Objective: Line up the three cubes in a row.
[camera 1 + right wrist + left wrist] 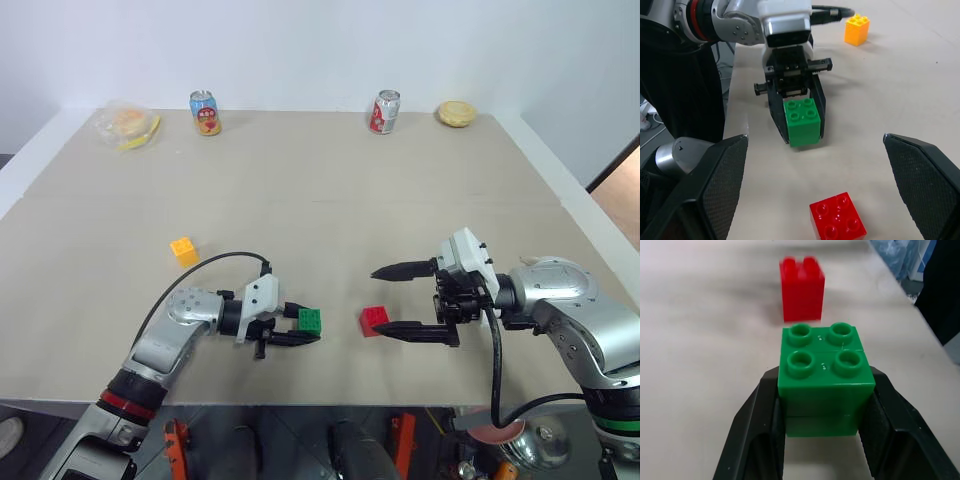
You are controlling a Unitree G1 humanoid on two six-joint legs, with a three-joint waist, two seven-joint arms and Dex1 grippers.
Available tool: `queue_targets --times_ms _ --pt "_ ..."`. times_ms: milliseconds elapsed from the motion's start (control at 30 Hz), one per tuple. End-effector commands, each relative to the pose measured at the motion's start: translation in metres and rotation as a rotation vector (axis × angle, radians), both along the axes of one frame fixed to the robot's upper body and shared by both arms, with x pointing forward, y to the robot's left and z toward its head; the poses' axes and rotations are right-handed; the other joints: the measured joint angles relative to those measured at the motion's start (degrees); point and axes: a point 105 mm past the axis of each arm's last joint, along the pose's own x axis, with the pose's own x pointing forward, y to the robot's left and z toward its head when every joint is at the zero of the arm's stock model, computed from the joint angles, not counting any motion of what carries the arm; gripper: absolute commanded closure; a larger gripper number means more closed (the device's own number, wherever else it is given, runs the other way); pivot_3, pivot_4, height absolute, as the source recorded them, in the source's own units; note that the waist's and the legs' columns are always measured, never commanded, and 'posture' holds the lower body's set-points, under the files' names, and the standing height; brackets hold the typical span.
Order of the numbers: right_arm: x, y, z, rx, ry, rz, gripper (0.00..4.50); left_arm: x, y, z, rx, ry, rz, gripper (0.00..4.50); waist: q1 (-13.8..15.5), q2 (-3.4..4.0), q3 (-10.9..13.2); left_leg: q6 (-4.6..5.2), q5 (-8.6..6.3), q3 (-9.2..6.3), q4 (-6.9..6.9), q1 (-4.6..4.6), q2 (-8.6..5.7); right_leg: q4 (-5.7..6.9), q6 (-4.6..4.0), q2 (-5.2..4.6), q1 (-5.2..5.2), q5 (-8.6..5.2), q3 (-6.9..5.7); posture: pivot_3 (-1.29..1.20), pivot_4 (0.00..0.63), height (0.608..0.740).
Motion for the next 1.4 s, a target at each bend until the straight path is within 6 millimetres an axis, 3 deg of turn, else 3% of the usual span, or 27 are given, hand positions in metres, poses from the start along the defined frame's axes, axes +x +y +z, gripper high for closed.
queue_targets --times_ms 33,433,467,667,933,1067,1167,1400 --pt "-0.005 0.001 0.011 0.005 -0.051 0.013 0.00 0.001 -0.004 0.007 -0.007 -0.041 -0.026 3.15 0.02 0.00 0.00 0.00 0.00 0.00 0.00 -0.01 0.00 0.00 0.01 0.00 0.00 0.00 0.00 0.00 0.150 0.733" --pt "-0.005 0.001 0.012 0.009 -0.046 0.009 0.00 0.010 -0.008 0.004 -0.004 -0.047 0.003 3.15 0.06 0.00 0.00 0.02 0.01 0.01 0.08 0.02 0.00 0.00 0.03 -0.01 0.04 0.07 0.01 0.00 0.150 0.733" --pt "-0.005 0.001 0.011 0.009 -0.045 0.008 0.00 0.010 -0.008 0.005 -0.006 -0.050 0.005 2.10 0.06 0.00 0.00 0.02 0.01 0.01 0.08 0.02 -0.01 0.00 0.03 -0.01 0.04 0.07 0.01 0.00 0.150 0.733" --pt "-0.004 0.000 0.010 0.001 -0.041 0.007 0.00 0.010 -0.002 0.007 -0.008 -0.056 0.011 0.05 0.06 0.00 0.00 0.02 0.01 0.01 0.07 0.01 0.00 0.00 0.03 -0.01 0.04 0.07 0.01 0.00 0.150 0.733" --pt "-0.005 0.001 0.023 0.057 -0.044 0.025 0.00 0.006 0.011 0.047 -0.141 -0.058 0.084 0.02 0.02 0.00 0.00 0.02 0.01 0.01 0.07 0.01 0.01 0.00 0.03 -0.01 0.03 0.07 0.01 0.00 0.150 0.733" --pt "0.001 0.006 0.036 0.118 -0.069 0.021 0.00 0.017 0.034 0.068 -0.178 -0.073 0.214 0.02 -0.03 0.00 0.00 0.02 0.02 -0.03 0.08 0.03 0.02 0.01 0.03 0.00 0.06 0.07 -0.03 0.00 0.150 0.733" --pt "0.010 0.015 0.046 0.169 -0.092 0.015 0.00 0.038 0.069 0.083 -0.177 -0.114 0.358 0.02 -0.20 -0.01 0.01 0.05 0.04 -0.03 0.09 0.09 0.05 0.02 0.01 0.04 0.05 0.14 -0.03 0.00 0.150 0.733" --pt "0.025 0.033 0.051 0.202 -0.118 0.044 0.00 0.075 0.145 0.090 -0.104 -0.161 0.585 0.02 -0.13 -0.02 0.01 0.12 0.10 -0.03 0.08 0.02 0.05 0.01 -0.06 0.00 0.01 0.21 -0.14 0.00 0.150 0.733"
